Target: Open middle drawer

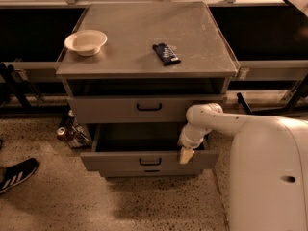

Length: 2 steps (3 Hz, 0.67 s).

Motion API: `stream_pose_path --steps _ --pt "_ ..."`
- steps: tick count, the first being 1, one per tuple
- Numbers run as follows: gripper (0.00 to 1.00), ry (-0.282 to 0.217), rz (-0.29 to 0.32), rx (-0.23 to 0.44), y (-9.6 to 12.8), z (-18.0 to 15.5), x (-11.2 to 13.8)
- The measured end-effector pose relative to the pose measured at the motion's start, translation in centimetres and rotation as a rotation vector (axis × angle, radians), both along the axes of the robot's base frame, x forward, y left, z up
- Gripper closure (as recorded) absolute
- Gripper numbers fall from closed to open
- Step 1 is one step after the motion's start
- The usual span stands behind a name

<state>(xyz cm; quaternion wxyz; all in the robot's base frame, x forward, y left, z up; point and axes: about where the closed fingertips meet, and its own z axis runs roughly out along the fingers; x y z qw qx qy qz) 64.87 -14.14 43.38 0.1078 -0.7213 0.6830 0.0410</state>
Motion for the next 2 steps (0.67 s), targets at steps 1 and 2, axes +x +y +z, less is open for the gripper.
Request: stream_pose_path --steps 1,2 --pt "0.00 0.000 0.000 0.000 0.00 -0.01 0.00" --pt "0.00 0.005 0.004 -0.004 0.02 -0.15 -0.25"
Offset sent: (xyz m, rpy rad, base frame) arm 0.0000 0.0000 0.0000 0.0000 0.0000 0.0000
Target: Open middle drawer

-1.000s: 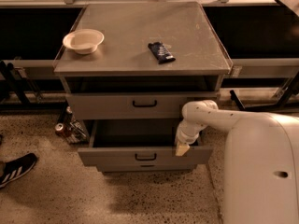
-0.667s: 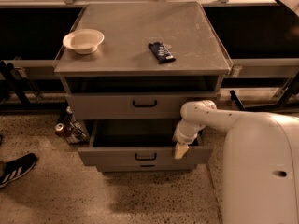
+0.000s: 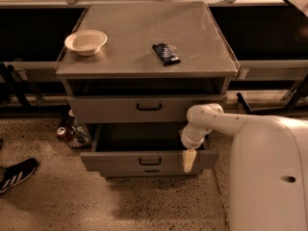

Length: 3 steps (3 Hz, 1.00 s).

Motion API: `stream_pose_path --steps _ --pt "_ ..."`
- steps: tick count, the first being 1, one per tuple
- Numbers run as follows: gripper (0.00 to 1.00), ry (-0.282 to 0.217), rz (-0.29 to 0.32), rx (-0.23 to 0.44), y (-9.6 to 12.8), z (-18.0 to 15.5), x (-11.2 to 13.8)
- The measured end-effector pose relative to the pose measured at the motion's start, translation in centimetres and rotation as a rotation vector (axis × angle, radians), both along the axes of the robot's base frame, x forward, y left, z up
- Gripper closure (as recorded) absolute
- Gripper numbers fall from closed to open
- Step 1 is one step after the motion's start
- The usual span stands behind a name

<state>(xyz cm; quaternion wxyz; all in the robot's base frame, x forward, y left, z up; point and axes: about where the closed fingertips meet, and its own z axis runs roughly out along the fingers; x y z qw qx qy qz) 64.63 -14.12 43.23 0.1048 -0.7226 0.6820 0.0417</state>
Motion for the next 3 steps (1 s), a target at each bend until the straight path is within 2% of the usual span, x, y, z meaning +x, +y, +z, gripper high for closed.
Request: stream_pose_path --steps 1,2,3 --pt "0.00 0.054 0.035 -0.022 0.5 -0.9 -2.3" --pt "0.00 0.093 0.066 -0.017 1.2 -1.4 -5.4" --pt "0.18 0.110 0.071 0.003 1.6 -1.6 -8.5"
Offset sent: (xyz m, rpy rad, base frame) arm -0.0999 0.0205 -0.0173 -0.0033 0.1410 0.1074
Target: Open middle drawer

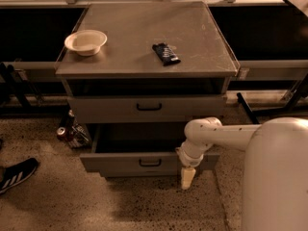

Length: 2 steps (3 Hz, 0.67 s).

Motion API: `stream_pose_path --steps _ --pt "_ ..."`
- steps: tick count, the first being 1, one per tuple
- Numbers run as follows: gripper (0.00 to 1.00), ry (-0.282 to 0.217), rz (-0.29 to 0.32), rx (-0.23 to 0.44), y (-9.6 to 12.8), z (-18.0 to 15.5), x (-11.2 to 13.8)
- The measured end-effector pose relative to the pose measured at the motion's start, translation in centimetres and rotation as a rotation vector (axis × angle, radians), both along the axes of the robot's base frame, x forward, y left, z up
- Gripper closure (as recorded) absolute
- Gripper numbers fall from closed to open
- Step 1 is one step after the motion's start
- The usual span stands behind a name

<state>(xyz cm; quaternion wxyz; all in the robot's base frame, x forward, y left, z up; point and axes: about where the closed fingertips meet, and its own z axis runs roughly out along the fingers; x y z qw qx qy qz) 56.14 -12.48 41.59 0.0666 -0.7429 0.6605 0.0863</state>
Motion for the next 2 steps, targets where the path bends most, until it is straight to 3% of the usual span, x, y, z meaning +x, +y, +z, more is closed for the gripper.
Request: stream_pose_path --steps 1,2 --pt "0.42 0.000 0.001 0.016 0.4 0.1 -2.2" --pt "0.32 -0.013 0.000 0.031 0.8 0.9 -3.6"
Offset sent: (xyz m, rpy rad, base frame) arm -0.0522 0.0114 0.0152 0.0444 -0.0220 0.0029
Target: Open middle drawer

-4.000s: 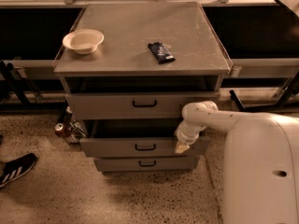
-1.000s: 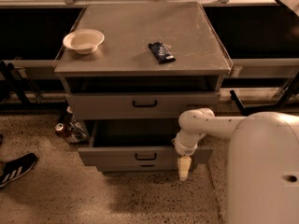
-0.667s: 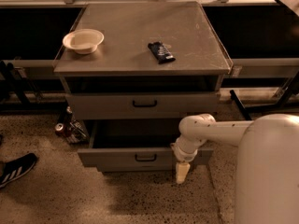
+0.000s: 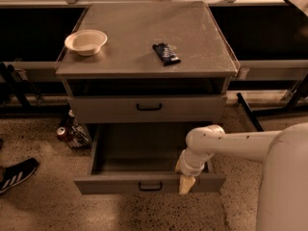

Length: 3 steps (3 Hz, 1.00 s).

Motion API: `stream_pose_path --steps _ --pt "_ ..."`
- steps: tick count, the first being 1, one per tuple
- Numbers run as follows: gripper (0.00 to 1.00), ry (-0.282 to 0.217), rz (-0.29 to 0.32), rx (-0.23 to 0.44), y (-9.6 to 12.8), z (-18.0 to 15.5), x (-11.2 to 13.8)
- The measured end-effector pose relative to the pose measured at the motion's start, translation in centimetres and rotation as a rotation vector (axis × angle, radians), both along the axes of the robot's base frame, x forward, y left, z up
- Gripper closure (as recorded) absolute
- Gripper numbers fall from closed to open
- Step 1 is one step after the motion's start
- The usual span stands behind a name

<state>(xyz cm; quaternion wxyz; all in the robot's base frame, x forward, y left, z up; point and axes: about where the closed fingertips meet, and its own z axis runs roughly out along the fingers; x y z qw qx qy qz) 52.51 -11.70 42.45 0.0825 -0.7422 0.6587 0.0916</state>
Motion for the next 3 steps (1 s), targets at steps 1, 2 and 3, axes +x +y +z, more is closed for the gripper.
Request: stream_pose_path --steps 1,2,3 --pt "0.09 -0.010 -0.001 0.006 0.1 0.5 -0.9" --pt "0.00 -0.042 -0.012 0.009 -0.2 1.7 -1.6" --pt "0.00 -0.104 -0.033 0.008 -0.8 3.8 -2.2"
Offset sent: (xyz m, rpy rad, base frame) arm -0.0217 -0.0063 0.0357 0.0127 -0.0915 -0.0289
